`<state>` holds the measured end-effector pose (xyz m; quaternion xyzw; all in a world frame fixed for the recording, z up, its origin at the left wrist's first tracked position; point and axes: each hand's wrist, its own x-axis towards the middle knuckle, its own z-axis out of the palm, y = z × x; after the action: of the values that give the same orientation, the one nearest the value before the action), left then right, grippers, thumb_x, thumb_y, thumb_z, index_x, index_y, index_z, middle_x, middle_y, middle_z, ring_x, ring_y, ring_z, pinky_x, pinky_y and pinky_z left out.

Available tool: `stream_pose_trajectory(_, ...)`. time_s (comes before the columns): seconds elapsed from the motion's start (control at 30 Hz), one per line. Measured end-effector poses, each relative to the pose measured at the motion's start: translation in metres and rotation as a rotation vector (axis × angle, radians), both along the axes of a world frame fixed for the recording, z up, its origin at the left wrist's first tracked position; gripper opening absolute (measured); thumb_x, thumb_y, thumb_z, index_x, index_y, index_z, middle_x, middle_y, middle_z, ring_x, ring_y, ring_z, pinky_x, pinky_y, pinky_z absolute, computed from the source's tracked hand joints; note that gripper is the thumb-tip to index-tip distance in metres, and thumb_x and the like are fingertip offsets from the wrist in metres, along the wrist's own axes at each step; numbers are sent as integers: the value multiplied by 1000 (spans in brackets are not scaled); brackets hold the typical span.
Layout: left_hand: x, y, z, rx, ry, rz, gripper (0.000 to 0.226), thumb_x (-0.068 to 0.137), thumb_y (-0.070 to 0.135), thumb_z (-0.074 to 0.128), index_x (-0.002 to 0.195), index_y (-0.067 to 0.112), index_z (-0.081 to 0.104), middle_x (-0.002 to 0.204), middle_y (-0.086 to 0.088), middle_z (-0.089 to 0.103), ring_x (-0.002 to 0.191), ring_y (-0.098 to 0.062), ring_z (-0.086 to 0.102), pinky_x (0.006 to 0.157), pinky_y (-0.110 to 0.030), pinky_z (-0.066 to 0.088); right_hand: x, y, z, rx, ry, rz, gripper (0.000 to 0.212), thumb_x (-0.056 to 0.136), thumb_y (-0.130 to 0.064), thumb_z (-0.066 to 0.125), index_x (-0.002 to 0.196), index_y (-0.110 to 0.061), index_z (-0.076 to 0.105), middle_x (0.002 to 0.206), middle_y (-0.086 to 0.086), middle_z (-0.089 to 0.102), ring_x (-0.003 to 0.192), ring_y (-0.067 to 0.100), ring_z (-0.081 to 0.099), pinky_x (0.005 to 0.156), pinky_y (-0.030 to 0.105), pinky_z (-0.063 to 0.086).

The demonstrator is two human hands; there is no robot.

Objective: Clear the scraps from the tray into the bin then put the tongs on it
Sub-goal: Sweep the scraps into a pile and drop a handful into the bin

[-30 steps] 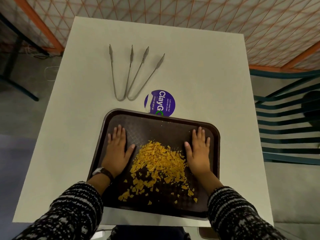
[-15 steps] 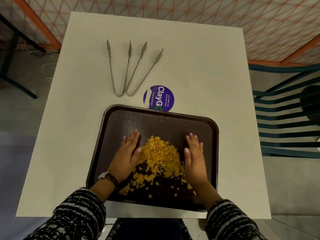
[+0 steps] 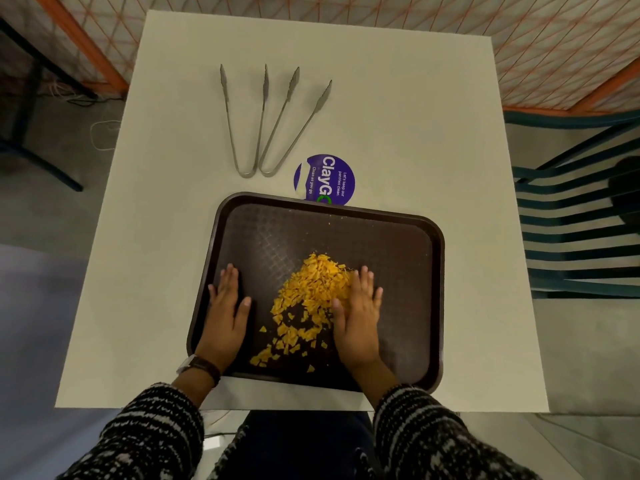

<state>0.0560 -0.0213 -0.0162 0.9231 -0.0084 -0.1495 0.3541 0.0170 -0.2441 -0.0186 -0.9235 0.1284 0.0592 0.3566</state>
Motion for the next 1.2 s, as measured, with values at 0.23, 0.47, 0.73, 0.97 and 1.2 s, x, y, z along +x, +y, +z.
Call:
stream_pose_trajectory(0.23,0,3,1,-19,8,-14,76,86,53,19,146,10,6,151,8,1,141,-4,-5,111,-13,-15,3,-17,25,204,31,131,81,86,-65,33,146,-28,-7,156,-12,-10,136,-11,-21,117,33,-7)
stream_pose_trajectory(0.47,0,8,1,-37,23,-64,80,83,57,17,146,11,1,151,8,-4,141,-5,-9,114,-25,-12,-36,-105,21,-387,246,666,130,60,-92,39,147,-14,-18,155,2,-26,142,13,-27,115,36,-20)
stream_pose_trajectory(0.73,0,8,2,-44,28,-65,69,90,41,25,146,10,1,151,6,-4,141,-7,-9,115,-27,-11,-12,-80,16,-483,209,718,127,64,-90,38,149,-7,-8,158,10,-12,144,17,-20,115,44,-17)
stream_pose_trajectory(0.97,2,12,3,-105,80,-41,62,95,38,28,147,14,5,153,8,-1,143,-8,-5,114,-24,-6,24,-44,11,-444,130,551,123,65,-87,37,146,-11,-18,154,7,-24,142,18,-25,111,42,-26)
stream_pose_trajectory(1.2,-9,32,9,-16,32,-212,73,88,46,38,146,19,4,153,7,1,143,-7,-2,112,-16,-10,-29,-37,17,-503,85,750,113,73,-84,33,149,-12,-10,157,3,-20,146,21,-13,112,51,-21)
